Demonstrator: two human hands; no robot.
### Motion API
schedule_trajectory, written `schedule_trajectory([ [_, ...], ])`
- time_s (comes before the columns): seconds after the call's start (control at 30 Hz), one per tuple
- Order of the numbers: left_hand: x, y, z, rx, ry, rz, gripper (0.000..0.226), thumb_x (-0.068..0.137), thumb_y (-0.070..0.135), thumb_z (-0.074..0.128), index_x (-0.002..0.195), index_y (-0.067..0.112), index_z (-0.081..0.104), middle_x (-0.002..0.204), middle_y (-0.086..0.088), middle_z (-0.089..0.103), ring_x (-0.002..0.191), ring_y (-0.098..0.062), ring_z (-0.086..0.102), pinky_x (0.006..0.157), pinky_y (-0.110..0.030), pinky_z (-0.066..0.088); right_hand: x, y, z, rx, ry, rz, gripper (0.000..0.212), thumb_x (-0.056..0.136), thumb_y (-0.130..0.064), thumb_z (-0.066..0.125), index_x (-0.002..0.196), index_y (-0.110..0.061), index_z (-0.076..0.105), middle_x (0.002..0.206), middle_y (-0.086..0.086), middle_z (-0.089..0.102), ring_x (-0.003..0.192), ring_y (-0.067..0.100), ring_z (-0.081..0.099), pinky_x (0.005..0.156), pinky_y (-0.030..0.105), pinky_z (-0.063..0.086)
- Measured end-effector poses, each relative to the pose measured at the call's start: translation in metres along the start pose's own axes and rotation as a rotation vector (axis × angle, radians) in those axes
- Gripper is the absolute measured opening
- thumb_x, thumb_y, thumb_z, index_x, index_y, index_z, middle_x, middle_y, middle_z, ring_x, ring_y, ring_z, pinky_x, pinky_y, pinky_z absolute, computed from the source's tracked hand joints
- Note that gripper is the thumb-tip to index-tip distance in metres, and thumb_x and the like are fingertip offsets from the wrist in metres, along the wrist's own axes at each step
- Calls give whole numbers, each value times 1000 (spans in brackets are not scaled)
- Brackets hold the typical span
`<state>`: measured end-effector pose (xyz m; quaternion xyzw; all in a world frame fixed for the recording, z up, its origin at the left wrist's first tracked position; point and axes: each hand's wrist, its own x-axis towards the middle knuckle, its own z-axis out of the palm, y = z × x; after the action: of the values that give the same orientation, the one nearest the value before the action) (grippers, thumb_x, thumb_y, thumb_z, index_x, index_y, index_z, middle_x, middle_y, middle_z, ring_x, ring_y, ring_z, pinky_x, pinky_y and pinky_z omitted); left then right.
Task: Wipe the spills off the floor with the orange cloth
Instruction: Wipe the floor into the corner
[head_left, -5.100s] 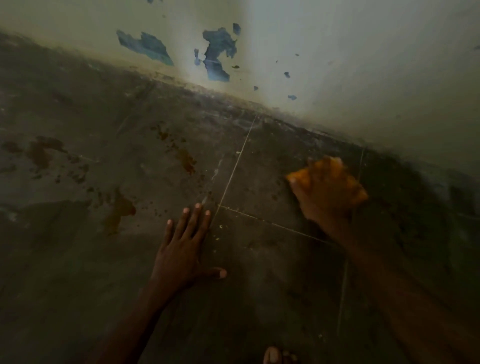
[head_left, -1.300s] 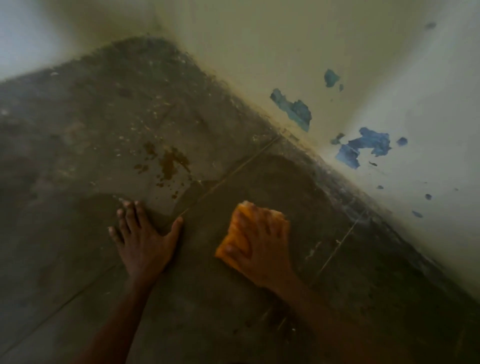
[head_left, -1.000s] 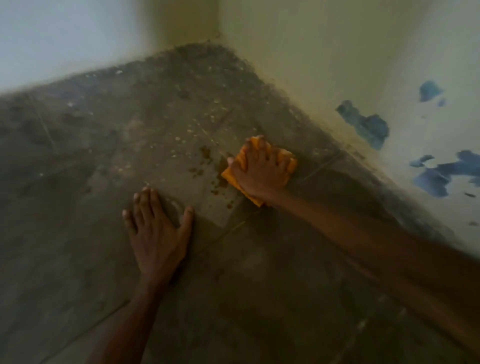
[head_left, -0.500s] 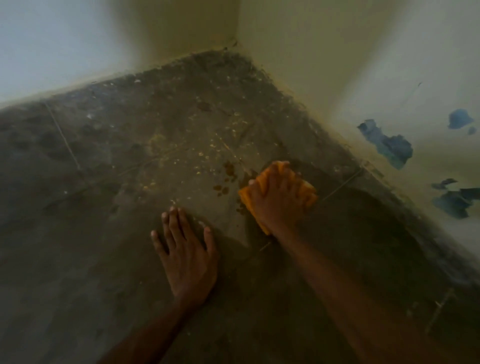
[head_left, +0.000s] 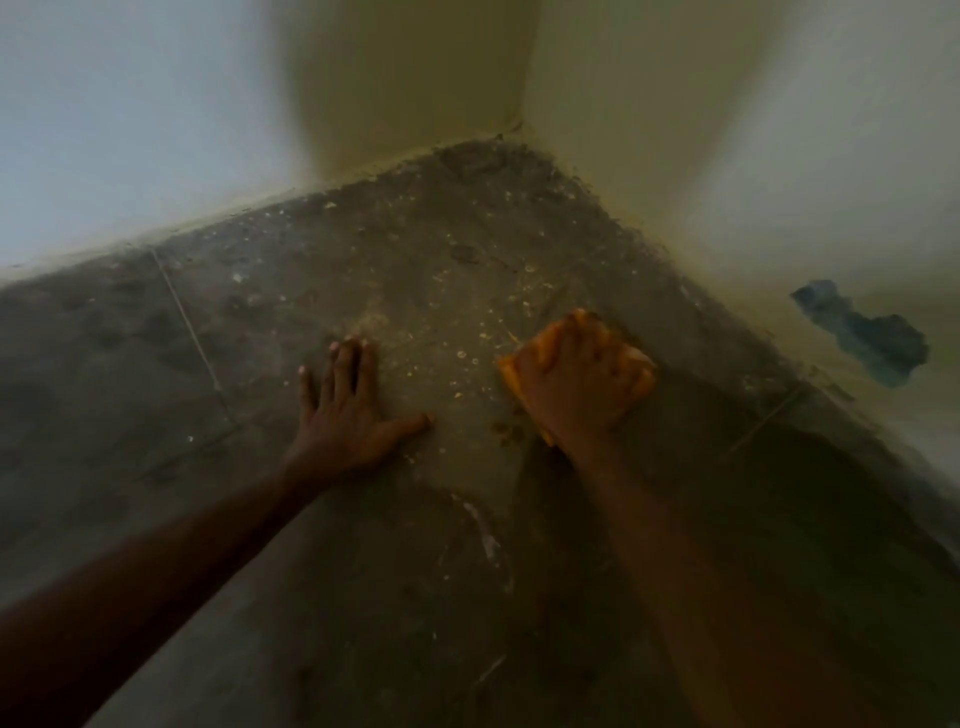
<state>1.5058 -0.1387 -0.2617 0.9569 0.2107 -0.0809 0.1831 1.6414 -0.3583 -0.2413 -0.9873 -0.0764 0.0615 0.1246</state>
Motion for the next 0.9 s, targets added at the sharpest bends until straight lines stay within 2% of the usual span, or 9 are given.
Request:
schedule_trajectory([
  [0.07,-1,2,-5,-4,-50,-20,120,73,88,37,150,21,-25,159,-1,-32,140,-14,-36,113,-48,-25,-52,-21,13,-61,-38,-232,82,94,-74,16,160,-28,-1,169,5,-2,154,34,0,119,65,3],
  [0.17,-1,5,-16,-21,-116,-27,122,72,87,41,150,20,-26,158,-1,-33,139,-15,-38,115,-52,-23,-152,16,13,-108,-74,-431,83,92,-74,23,160,-32,1,169,-3,-4,154,29,8,118,64,13],
  [0.27,1,2,-8,-29,-69,5,125,68,92,34,151,20,-25,159,0,-32,141,-16,-37,112,-50,-26,-102,44,0,-208,-10,-268,86,91,-74,29,160,-26,9,166,5,15,148,36,23,116,65,17],
  [0.37,2,-2,3,-24,-9,26,123,69,92,32,150,20,-25,157,3,-34,142,-16,-36,108,-47,-30,7,-1,-7,-78,-35,-37,82,95,-71,24,159,-23,9,167,10,11,152,37,10,120,64,6],
  [0.5,6,-1,2,-97,-10,32,113,80,74,48,152,22,-21,156,5,-31,141,-12,-34,110,-44,-29,-19,-56,23,-129,-56,-251,81,95,-71,22,159,-29,-4,168,4,-6,154,36,-2,120,66,0],
  [0.57,2,-5,-11,-185,-19,17,100,85,50,58,155,22,-8,164,0,-15,149,-15,-19,118,-44,-17,-98,-42,30,-203,-62,-438,87,91,-75,24,160,-28,-3,169,4,-6,154,35,2,118,69,4],
  [0.67,8,-41,-40,-197,147,177,70,88,34,47,153,18,28,160,-7,26,148,-25,24,119,-44,15,-188,-8,37,-202,-87,-608,92,85,-79,30,159,-26,20,169,1,8,150,37,25,108,72,22],
  [0.77,23,-85,-49,-99,237,248,62,93,38,32,150,16,34,156,-10,35,147,-24,28,121,-42,15,-134,-33,29,-266,-155,-701,98,83,-81,29,160,-27,2,169,3,0,152,37,16,113,70,11],
  [0.9,31,-91,-38,-158,344,229,56,104,35,27,156,17,16,163,0,13,149,-12,8,122,-34,7,31,-135,28,-132,-41,-448,86,91,-78,23,159,-29,3,169,1,-2,154,34,5,118,67,-1],
])
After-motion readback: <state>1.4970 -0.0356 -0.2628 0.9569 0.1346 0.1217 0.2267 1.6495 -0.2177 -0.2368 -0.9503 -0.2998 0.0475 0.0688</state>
